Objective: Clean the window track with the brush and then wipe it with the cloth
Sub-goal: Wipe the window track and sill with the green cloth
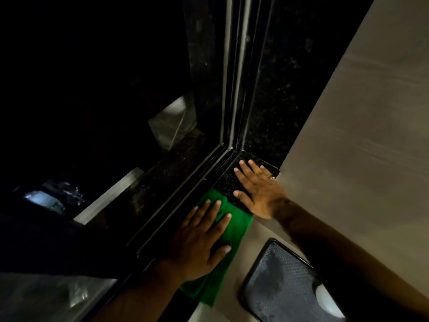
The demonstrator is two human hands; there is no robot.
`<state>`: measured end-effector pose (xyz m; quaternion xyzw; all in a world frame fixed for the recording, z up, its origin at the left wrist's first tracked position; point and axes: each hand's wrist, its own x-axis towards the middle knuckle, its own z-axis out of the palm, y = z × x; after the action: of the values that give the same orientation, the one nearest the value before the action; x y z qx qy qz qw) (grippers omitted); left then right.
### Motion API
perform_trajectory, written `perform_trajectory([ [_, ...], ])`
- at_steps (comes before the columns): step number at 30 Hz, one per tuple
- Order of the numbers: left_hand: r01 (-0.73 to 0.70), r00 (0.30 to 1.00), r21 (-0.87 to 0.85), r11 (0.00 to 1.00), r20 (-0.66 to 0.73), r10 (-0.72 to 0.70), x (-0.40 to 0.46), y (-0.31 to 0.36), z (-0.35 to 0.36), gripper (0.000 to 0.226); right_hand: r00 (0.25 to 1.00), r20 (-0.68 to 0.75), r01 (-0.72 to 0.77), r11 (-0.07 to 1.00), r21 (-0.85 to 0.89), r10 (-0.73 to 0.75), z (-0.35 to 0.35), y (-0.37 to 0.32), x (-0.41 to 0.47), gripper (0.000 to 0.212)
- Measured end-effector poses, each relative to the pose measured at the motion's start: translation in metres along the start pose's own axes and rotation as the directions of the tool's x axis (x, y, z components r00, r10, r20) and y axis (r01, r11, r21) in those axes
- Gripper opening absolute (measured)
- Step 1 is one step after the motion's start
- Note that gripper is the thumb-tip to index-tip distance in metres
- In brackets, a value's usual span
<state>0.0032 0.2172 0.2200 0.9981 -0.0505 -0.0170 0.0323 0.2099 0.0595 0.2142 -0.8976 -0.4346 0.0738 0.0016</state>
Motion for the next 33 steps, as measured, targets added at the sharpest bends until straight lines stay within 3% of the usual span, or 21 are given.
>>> perform_trajectory([
  [5,-0.007,1.000,-0.033,0.999,0.027,0.008,-0.030,-0.001,-0.001,0.066,1.000,-0.018,-0.008,0.999,-0.037,0.007,-0.002,-0.002,0.001,0.075],
  [9,-0.046,0.998,-0.008,0.999,0.034,0.046,-0.057,-0.007,-0.002,0.068,1.000,-0.023,-0.017,0.999,-0.034,0.016,-0.001,-0.002,0.002,0.083],
  [18,-0.059,0.998,0.014,0.998,0.021,0.059,-0.008,-0.003,-0.011,0.067,0.999,-0.015,-0.036,0.999,-0.021,0.036,-0.009,-0.008,-0.001,0.087],
  [27,-0.058,0.998,-0.011,0.998,0.028,0.058,-0.089,-0.012,-0.001,0.070,0.998,0.015,-0.057,0.998,-0.003,0.057,-0.011,-0.013,-0.005,0.079],
  [33,-0.074,0.997,-0.006,0.997,0.031,0.074,-0.061,-0.010,-0.003,0.070,0.999,0.001,-0.053,0.999,-0.007,0.053,-0.009,-0.011,-0.004,0.078],
])
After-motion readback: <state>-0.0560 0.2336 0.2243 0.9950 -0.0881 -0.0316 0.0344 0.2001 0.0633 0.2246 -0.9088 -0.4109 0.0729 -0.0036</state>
